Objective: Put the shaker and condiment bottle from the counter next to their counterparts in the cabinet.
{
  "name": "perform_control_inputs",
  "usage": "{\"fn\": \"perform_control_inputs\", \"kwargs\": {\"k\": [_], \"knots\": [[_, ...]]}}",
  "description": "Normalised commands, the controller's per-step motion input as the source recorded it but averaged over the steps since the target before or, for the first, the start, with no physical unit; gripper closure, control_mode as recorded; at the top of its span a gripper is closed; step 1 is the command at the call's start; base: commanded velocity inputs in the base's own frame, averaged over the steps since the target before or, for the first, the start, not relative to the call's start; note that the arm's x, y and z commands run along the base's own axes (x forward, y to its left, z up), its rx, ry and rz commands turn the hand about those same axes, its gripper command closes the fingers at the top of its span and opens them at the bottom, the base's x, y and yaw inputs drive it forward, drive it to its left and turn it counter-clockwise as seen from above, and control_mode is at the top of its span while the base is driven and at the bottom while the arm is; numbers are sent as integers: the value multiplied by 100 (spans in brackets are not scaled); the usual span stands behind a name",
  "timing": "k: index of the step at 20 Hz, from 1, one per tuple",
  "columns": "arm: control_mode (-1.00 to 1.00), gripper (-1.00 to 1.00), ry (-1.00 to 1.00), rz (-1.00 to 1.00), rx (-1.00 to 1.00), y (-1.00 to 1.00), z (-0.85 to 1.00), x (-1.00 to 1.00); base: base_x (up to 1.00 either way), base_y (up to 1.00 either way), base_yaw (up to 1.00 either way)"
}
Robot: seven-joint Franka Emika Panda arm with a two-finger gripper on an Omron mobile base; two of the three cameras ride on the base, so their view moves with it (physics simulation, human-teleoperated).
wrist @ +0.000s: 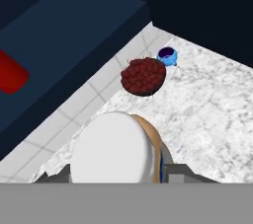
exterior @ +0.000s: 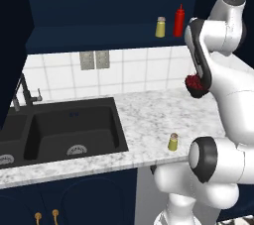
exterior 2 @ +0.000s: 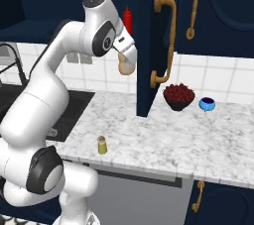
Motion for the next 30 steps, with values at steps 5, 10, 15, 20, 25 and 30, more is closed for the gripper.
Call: {"fn": "perform_control_inputs", "kwargs": {"k": [5, 10, 15, 20, 25, 30], "knots": [[-100, 100, -18, 14, 0, 2, 21, 0, 0, 0, 0], [-100, 100, -22, 15, 0, 5, 12, 0, 0, 0, 0], [-100, 100, -13, 8, -11, 22, 13, 2, 0, 0, 0], [-100, 100, 0, 0, -15, 19, 21, 30, 0, 0, 0], [-100, 100, 1, 0, -2, 8, 46, 39, 0, 0, 0], [-100, 100, 5, 0, 0, 2, 34, 42, 0, 0, 0]]}}
